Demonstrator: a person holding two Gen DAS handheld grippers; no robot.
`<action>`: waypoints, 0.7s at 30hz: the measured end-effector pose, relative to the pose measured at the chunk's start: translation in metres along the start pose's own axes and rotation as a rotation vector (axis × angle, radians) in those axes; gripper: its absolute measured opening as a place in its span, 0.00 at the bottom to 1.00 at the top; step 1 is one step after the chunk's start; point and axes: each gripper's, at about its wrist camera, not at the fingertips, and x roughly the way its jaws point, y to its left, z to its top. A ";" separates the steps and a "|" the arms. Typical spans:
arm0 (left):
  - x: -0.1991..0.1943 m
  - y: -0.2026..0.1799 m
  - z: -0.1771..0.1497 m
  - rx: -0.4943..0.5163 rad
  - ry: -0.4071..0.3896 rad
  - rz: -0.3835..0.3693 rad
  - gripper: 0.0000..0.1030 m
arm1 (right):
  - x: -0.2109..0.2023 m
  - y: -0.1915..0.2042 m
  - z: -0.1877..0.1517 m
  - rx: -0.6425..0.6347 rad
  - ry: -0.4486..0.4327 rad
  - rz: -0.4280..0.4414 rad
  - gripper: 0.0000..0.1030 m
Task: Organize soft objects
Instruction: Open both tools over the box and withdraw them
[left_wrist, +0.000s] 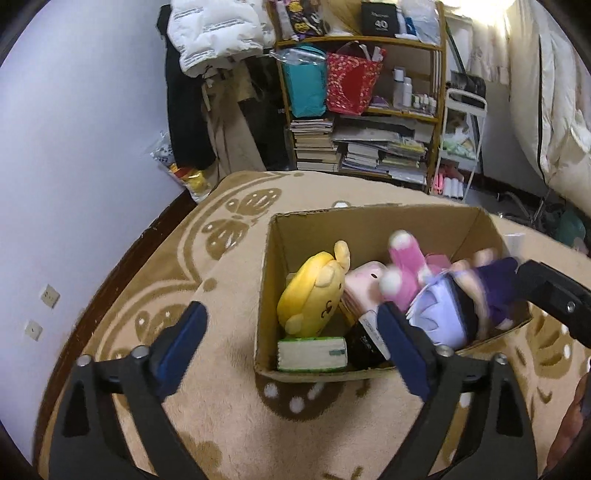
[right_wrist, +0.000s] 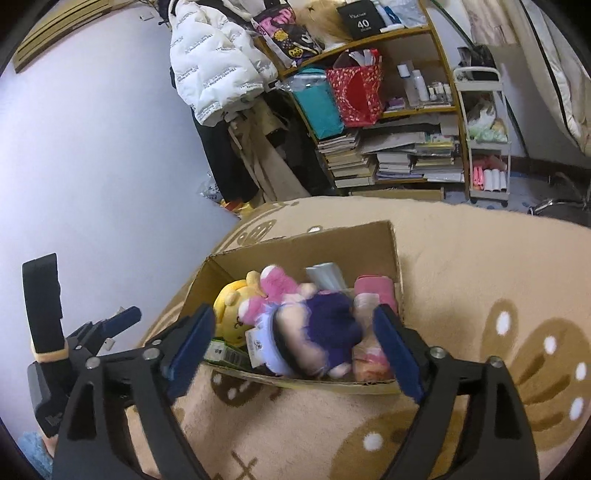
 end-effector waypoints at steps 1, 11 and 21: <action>-0.004 0.003 0.000 -0.016 -0.004 -0.009 0.97 | -0.003 0.001 0.001 -0.002 -0.005 0.002 1.00; -0.049 0.023 -0.006 -0.085 -0.060 -0.008 1.00 | -0.052 0.020 0.001 -0.048 -0.056 0.008 1.00; -0.120 0.046 -0.024 -0.157 -0.155 -0.014 1.00 | -0.100 0.040 -0.009 -0.083 -0.106 0.000 1.00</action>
